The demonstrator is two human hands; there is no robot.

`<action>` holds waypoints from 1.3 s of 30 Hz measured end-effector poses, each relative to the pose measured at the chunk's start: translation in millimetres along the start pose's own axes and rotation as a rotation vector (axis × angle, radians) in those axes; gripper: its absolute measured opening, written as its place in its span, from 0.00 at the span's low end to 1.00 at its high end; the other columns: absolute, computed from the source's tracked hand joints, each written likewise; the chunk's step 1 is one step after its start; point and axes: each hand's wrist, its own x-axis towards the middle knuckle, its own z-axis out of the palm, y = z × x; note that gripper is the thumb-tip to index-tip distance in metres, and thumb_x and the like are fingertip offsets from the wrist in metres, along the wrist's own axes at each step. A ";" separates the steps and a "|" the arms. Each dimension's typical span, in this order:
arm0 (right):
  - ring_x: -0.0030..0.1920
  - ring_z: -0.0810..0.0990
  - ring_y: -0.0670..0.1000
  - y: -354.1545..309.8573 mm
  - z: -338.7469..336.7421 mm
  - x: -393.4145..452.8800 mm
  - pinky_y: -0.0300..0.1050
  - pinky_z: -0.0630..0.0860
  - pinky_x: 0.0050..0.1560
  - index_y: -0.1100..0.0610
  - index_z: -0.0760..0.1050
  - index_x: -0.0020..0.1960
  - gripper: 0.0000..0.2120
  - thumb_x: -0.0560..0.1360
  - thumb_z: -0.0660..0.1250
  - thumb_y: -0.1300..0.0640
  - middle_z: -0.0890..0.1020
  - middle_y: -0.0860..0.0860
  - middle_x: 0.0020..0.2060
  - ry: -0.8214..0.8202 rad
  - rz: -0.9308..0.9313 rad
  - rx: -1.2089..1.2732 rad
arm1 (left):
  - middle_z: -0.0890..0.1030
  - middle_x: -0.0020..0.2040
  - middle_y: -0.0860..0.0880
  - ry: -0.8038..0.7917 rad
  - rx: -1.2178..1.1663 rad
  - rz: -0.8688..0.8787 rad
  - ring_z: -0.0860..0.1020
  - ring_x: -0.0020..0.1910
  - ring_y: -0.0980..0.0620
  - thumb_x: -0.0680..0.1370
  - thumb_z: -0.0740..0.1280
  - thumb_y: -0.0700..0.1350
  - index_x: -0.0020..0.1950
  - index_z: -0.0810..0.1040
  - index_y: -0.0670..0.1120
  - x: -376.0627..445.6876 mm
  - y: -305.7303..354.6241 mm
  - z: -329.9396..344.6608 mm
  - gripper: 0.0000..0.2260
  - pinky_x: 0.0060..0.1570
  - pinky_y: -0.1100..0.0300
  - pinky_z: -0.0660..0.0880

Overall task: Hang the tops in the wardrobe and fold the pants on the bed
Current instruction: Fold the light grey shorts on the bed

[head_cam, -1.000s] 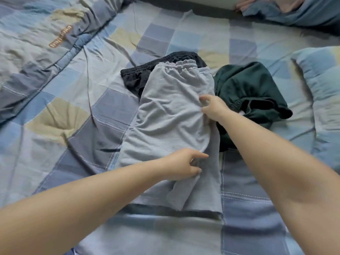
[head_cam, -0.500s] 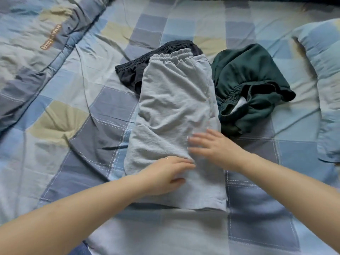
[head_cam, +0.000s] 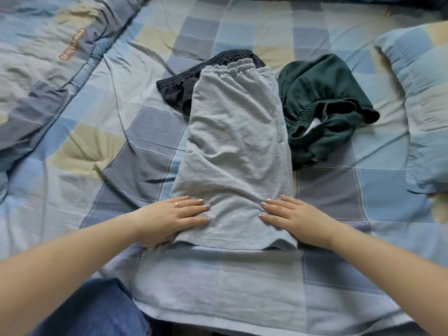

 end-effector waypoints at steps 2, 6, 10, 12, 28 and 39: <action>0.63 0.77 0.53 -8.9 -2.4 7.7 0.49 0.73 0.64 0.55 0.76 0.65 0.25 0.70 0.68 0.69 0.78 0.53 0.63 -0.018 0.139 0.159 | 0.55 0.77 0.52 0.065 -0.089 -0.041 0.54 0.77 0.50 0.77 0.46 0.42 0.77 0.57 0.52 8.6 3.4 -3.2 0.27 0.75 0.55 0.51; 0.56 0.78 0.53 -12.5 -23.6 10.8 0.47 0.73 0.55 0.45 0.73 0.64 0.24 0.72 0.61 0.66 0.81 0.49 0.56 -0.153 0.558 0.506 | 0.75 0.67 0.52 0.097 -0.242 -0.187 0.72 0.65 0.50 0.77 0.59 0.37 0.71 0.69 0.54 10.9 4.3 -18.5 0.24 0.61 0.57 0.69; 0.42 0.77 0.58 -19.2 -40.5 11.2 0.48 0.72 0.41 0.49 0.71 0.54 0.12 0.75 0.58 0.61 0.82 0.53 0.41 -0.169 0.768 0.580 | 0.82 0.47 0.49 0.327 -0.563 -0.466 0.77 0.46 0.46 0.79 0.64 0.47 0.59 0.75 0.47 -1.1 15.1 -32.5 0.11 0.48 0.53 0.73; 0.45 0.78 0.59 -27.5 -48.8 10.8 0.49 0.74 0.45 0.51 0.73 0.56 0.12 0.76 0.57 0.61 0.82 0.55 0.46 -0.157 0.838 0.658 | 0.82 0.50 0.50 0.411 -0.730 -0.522 0.78 0.50 0.49 0.79 0.65 0.48 0.59 0.77 0.48 -12.2 23.1 -33.7 0.10 0.52 0.54 0.73; 0.43 0.83 0.43 -125.8 -73.2 -15.0 0.39 0.77 0.36 0.45 0.78 0.53 0.06 0.78 0.65 0.53 0.85 0.42 0.41 0.058 1.042 1.490 | 0.83 0.44 0.51 0.333 -1.400 -0.457 0.79 0.44 0.57 0.77 0.68 0.42 0.45 0.80 0.45 -71.8 63.1 -19.4 0.02 0.48 0.64 0.73; 0.48 0.80 0.52 -10.5 -68.6 66.2 0.48 0.74 0.50 0.54 0.79 0.49 0.06 0.78 0.65 0.53 0.83 0.49 0.45 0.648 1.285 1.066 | 0.82 0.32 0.58 0.958 -1.360 -0.781 0.78 0.36 0.59 0.74 0.71 0.52 0.41 0.80 0.49 22.3 -27.4 -73.8 0.07 0.37 0.65 0.73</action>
